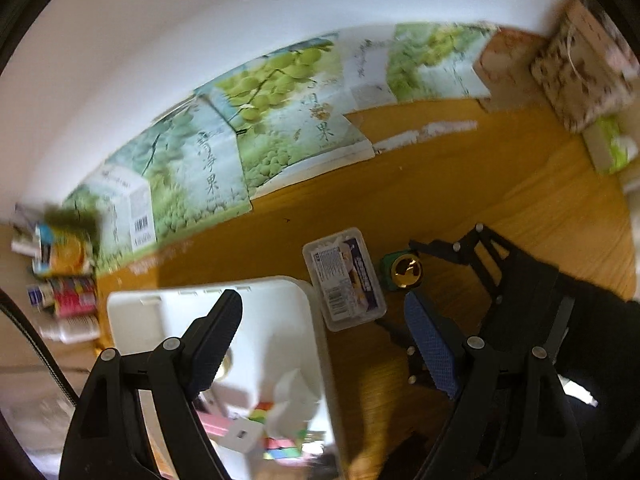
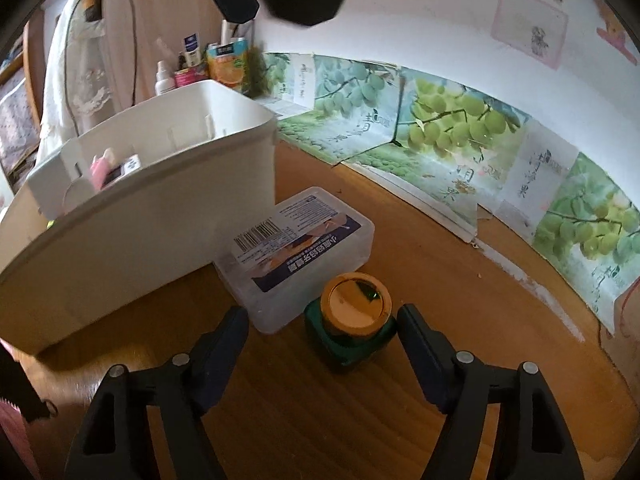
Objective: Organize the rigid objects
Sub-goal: 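Lower the left gripper onto the clear box while the right lowers onto the green jar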
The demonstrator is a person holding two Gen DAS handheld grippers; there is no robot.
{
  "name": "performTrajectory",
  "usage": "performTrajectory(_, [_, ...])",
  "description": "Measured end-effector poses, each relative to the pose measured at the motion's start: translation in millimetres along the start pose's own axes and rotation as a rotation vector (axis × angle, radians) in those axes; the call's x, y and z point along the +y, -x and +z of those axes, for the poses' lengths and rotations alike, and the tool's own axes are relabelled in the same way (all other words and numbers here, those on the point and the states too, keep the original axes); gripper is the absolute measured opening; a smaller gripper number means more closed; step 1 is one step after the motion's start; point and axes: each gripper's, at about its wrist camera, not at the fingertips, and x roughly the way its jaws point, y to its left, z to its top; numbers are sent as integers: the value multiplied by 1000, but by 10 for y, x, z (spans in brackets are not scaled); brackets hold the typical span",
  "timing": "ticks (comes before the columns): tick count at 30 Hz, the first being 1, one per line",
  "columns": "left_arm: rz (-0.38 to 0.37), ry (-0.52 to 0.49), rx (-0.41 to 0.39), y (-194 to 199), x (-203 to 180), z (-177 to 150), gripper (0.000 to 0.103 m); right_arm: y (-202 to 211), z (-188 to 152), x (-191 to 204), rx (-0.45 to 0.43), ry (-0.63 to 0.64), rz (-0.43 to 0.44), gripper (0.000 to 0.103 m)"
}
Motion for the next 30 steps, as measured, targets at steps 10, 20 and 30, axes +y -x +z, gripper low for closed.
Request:
performTrajectory(10, [-55,-111,120,-338,-37,167,85,8,50,-53,19,-59,-55,48])
performTrajectory(20, [-98,-40,271,-857,61,441,85,221,-147,23,68,-159,-132,48])
performTrajectory(30, [-113,36,387,-1238,90,490,85,458,-381,204,113,-240,-150,48])
